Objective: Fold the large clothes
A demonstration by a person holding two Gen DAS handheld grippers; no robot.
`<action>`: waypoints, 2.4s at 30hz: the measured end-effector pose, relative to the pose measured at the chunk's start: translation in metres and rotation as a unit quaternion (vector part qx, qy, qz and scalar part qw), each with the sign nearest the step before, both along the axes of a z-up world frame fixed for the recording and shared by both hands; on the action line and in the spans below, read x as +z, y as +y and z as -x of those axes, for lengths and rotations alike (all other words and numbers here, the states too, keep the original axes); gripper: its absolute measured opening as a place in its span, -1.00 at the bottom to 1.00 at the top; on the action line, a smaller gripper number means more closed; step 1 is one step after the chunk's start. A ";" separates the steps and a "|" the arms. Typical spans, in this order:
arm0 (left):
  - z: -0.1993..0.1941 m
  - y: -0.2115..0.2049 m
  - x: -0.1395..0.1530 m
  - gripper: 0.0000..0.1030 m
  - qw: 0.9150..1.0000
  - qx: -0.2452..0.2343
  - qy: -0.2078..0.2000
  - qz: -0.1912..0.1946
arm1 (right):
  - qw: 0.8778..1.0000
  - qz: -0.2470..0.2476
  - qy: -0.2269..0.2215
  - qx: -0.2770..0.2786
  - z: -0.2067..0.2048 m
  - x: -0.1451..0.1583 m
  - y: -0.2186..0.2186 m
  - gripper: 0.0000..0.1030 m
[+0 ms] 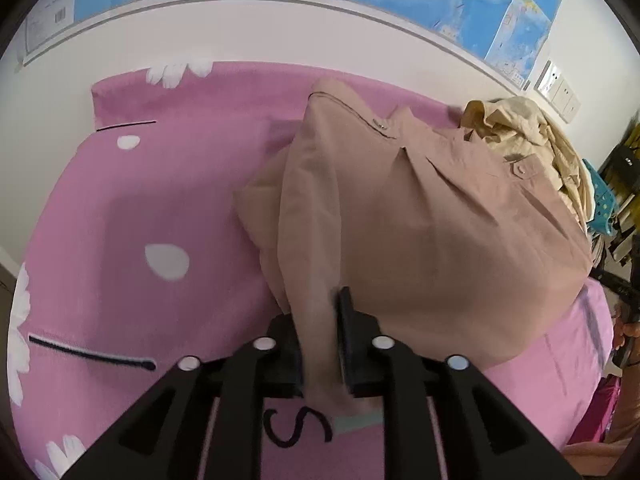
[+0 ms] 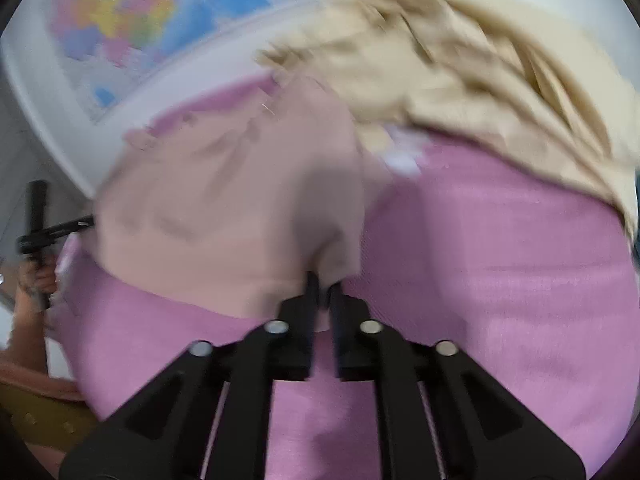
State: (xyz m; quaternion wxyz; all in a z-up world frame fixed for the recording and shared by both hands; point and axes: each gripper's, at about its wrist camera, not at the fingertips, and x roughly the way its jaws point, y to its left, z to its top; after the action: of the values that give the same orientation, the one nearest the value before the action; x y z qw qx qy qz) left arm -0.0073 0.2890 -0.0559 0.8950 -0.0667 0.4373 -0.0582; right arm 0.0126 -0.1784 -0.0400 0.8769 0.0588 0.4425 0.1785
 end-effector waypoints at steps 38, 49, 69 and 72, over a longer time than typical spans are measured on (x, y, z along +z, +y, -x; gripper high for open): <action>-0.057 -0.017 0.020 0.13 0.997 0.040 -0.044 -0.055 | 0.998 -0.005 -0.044 0.048 -0.104 0.010 0.127 -0.64; -0.018 -0.016 0.008 0.26 0.997 0.015 -0.042 -0.057 | 0.996 0.004 -0.059 0.066 -0.031 0.008 0.087 -0.33; -0.015 -0.002 -0.006 0.21 0.998 0.052 -0.024 -0.040 | 0.997 -0.052 -0.056 -0.003 0.005 0.000 0.006 -0.46; -0.014 -0.005 -0.004 0.22 0.997 0.053 -0.025 -0.049 | 0.995 -0.069 -0.073 -0.005 0.019 0.010 -0.001 -0.33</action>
State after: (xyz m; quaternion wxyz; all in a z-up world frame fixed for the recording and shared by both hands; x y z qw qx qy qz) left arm 0.0066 0.2843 -0.0603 0.9098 -0.0447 0.4124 0.0095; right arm -0.0060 -0.1794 -0.0297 0.9016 0.1082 0.3634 0.2085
